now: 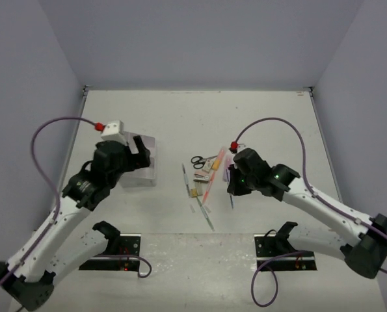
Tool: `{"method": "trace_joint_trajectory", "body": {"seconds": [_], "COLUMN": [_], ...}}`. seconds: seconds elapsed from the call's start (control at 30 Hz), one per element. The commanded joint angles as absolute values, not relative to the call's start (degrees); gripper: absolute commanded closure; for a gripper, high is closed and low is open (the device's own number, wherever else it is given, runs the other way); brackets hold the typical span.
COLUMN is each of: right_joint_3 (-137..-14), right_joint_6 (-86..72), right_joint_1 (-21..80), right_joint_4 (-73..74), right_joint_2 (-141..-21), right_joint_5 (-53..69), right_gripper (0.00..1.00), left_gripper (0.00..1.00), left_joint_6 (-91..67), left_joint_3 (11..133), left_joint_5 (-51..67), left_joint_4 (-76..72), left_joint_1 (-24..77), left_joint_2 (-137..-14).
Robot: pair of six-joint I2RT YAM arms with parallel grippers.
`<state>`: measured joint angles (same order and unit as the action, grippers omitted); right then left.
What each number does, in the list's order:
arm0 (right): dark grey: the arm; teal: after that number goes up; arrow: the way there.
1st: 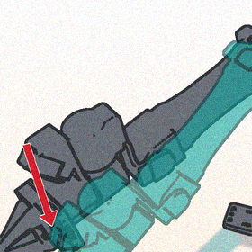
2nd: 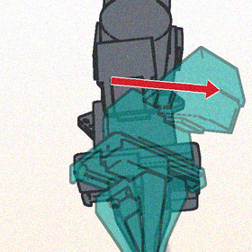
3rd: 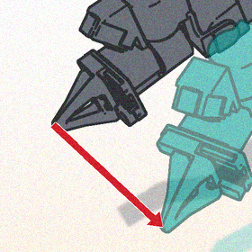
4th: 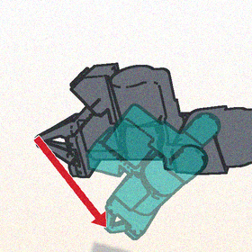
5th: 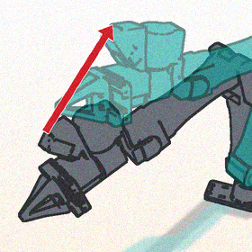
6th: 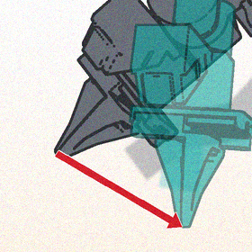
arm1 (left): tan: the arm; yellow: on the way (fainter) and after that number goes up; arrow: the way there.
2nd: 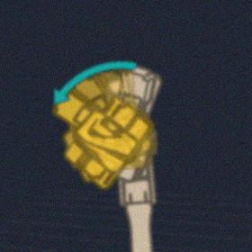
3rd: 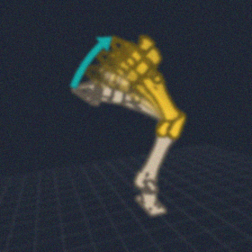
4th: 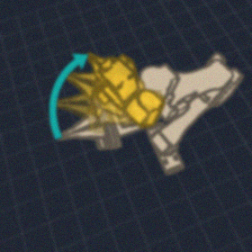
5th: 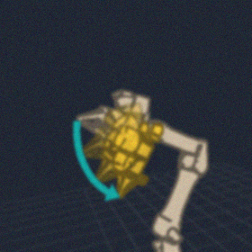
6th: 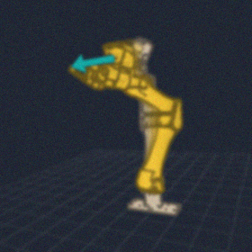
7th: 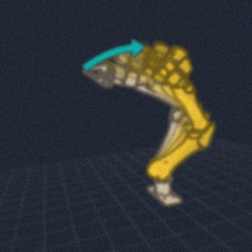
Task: Sort the stationery into containers
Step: Pick up the pen from the center of the board, then close the pen cap on the pen.
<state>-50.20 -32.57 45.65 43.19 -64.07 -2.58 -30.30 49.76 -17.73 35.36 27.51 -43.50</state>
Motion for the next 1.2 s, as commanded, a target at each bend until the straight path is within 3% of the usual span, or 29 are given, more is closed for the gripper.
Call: {"method": "trace_joint_trajectory", "body": {"seconds": [0.0,0.07,0.3,0.4,0.53,0.63,1.17], "right_joint_3": [-47.8,-47.5,-46.9,-46.6,-46.2,-46.0,-44.6], "right_joint_6": [-35.2,-35.9,-39.1,-39.2,-38.3,-38.3,-37.8], "right_joint_1": [45.5,45.3,45.4,45.4,45.4,45.4,45.3], "right_joint_4": [44.5,45.6,49.0,48.9,48.0,47.7,46.0], "right_joint_2": [-52.9,-50.4,-43.3,-41.4,-41.6,-41.7,-37.4], "right_joint_5": [-6.4,-8.7,-14.3,-15.3,-13.6,-13.4,-13.2], "right_gripper": [1.0,1.0,1.0,1.0,1.0,1.0,1.0], "left_gripper": [0.0,0.0,0.03,0.12,0.43,0.49,0.46], "left_joint_6": [-45.7,-51.5,-64.4,-68.0,-69.8,-70.2,-82.7], "left_joint_3": [52.7,56.7,58.9,58.3,58.7,59.1,66.6], "left_joint_5": [-32.0,-37.4,-37.6,-35.8,-33.8,-32.4,-29.9], "left_joint_4": [37.3,41.2,40.4,39.7,39.7,39.1,53.1], "left_joint_1": [53.7,61.2,66.1,66.8,67.2,67.8,68.8], "left_joint_2": [-56.1,-63.8,-77.2,-82.8,-87.8,-91.3,-103.7]}}
